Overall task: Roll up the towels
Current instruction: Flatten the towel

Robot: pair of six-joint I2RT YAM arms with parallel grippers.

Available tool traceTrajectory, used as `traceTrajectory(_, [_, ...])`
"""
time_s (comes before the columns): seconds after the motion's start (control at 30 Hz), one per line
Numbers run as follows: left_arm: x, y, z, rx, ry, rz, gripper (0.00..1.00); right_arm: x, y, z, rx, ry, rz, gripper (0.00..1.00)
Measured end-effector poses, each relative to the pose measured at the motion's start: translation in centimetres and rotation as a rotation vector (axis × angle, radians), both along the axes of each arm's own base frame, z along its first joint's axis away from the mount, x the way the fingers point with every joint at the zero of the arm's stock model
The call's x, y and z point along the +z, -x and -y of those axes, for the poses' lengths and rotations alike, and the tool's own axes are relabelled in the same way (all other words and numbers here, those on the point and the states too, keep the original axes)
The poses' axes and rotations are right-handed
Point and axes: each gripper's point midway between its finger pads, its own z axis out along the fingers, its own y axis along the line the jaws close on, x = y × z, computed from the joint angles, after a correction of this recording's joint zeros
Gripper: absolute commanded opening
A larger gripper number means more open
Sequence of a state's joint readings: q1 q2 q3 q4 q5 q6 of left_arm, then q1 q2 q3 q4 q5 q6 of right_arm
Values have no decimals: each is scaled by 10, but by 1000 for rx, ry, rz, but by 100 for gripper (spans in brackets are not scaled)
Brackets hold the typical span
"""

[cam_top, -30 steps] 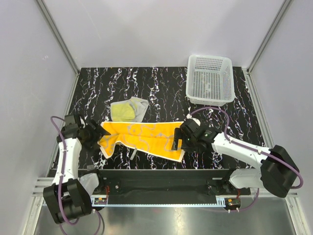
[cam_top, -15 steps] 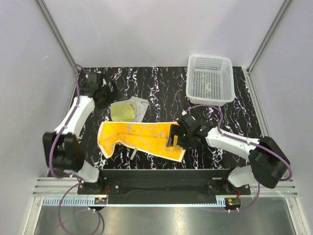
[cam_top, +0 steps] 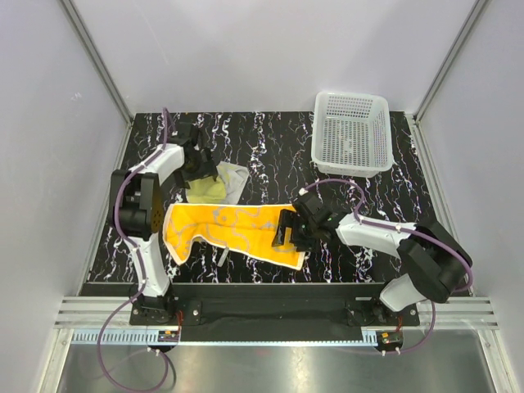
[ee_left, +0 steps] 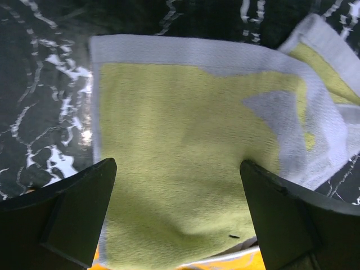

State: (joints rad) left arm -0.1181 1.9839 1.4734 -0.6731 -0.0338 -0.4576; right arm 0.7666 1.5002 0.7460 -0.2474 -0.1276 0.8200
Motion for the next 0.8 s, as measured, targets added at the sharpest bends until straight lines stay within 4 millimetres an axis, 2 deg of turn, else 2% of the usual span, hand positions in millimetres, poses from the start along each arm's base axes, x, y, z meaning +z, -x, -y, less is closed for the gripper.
traceTrajectory(0.1, [0, 0, 12, -41, 0, 2, 98, 0, -1, -3, 3, -14, 6, 95])
traceTrajectory(0.13, [-1, 1, 16, -51, 0, 0, 95, 0, -1, -3, 3, -17, 7, 95])
traceTrajectory(0.17, [-4, 1, 20, -64, 0, -4, 68, 1, -1, -4, 3, -21, 8, 95])
traceTrajectory(0.23, [-12, 2, 26, -81, -1, -15, 42, 1, -2, -6, 6, -31, 9, 95])
traceTrajectory(0.27, [-17, 2, 29, -88, -1, -27, 0, 1, -2, -6, 7, -33, 11, 95])
traceTrajectory(0.33, [-22, 1, 35, -108, 5, -34, 0, 1, -3, -8, 10, -43, 12, 95])
traceTrajectory(0.43, [-19, -9, 39, -119, 1, -16, 0, 1, -5, -12, 11, -58, 18, 95])
traceTrajectory(0.57, [-13, -25, 29, -95, -5, -8, 0, 0, -8, -19, 13, -89, 24, 95])
traceTrajectory(0.67, [4, -47, -2, -23, -1, 34, 0, -2, -9, -24, 13, -115, 24, 95])
traceTrajectory(0.8, [43, -83, -71, 121, -10, 146, 0, -2, -12, -31, 17, -150, 24, 95])
